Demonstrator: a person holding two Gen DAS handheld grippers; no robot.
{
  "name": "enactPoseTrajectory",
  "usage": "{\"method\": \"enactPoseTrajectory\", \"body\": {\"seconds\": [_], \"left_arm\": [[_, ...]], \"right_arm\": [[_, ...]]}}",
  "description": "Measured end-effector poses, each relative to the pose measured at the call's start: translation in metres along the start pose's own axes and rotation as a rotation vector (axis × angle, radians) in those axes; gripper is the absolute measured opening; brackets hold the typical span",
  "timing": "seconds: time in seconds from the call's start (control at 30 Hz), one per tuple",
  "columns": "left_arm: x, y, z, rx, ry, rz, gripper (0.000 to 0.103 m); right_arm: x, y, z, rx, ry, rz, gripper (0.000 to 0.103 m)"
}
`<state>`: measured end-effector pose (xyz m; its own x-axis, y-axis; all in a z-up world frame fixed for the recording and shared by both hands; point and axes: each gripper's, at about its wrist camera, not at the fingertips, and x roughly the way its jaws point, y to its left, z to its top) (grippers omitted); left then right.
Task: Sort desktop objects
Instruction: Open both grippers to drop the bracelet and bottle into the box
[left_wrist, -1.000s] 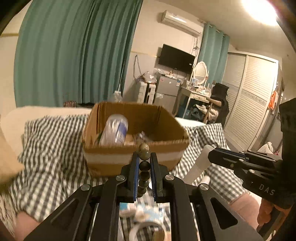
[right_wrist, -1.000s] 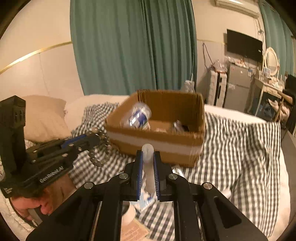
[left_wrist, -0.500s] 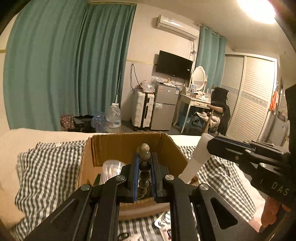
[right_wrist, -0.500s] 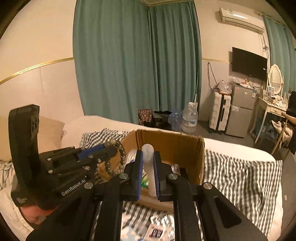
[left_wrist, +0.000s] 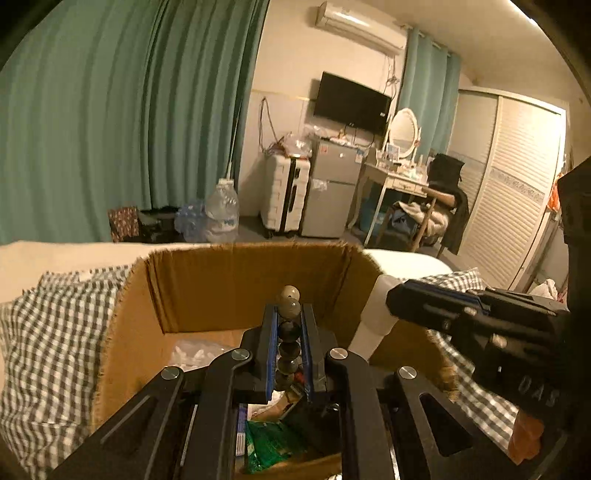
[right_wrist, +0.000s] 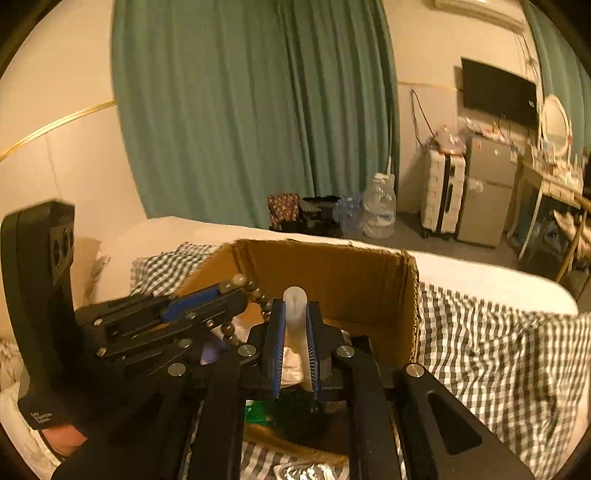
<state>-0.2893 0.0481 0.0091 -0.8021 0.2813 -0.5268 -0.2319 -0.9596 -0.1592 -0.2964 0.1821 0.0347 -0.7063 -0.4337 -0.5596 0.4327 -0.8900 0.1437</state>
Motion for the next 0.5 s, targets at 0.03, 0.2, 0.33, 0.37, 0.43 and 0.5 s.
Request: {"method": "enactPoseTrajectory", "body": {"seconds": [0.03,0.2,0.33,0.37,0.43,0.5], "left_arm": [[0.005,0.001,-0.002,0.000,0.008,0.001,0.011],[0.023,-0.001,-0.006,-0.001,0.036,0.029,0.018],[0.021,0.005,-0.003,-0.037,0.031,0.064,0.082],[0.015,0.005,-0.002,-0.053,0.006,0.076,0.087],[0.006,0.010,0.001,-0.065,-0.011,0.084,0.088],[-0.007,0.011,0.003,-0.069,-0.014,0.121,0.091]], "right_arm": [[0.005,-0.005,-0.001,0.009,0.006,-0.001,0.011],[0.015,-0.023,-0.003,0.063,0.013,-0.024,0.019],[0.004,-0.025,0.002,0.091,-0.027,-0.038,0.052],[-0.001,-0.025,0.003,0.094,-0.036,-0.039,0.053],[-0.013,-0.024,0.004,0.095,-0.049,-0.050,0.053],[-0.030,-0.020,0.004,0.092,-0.066,-0.067,0.053]]}}
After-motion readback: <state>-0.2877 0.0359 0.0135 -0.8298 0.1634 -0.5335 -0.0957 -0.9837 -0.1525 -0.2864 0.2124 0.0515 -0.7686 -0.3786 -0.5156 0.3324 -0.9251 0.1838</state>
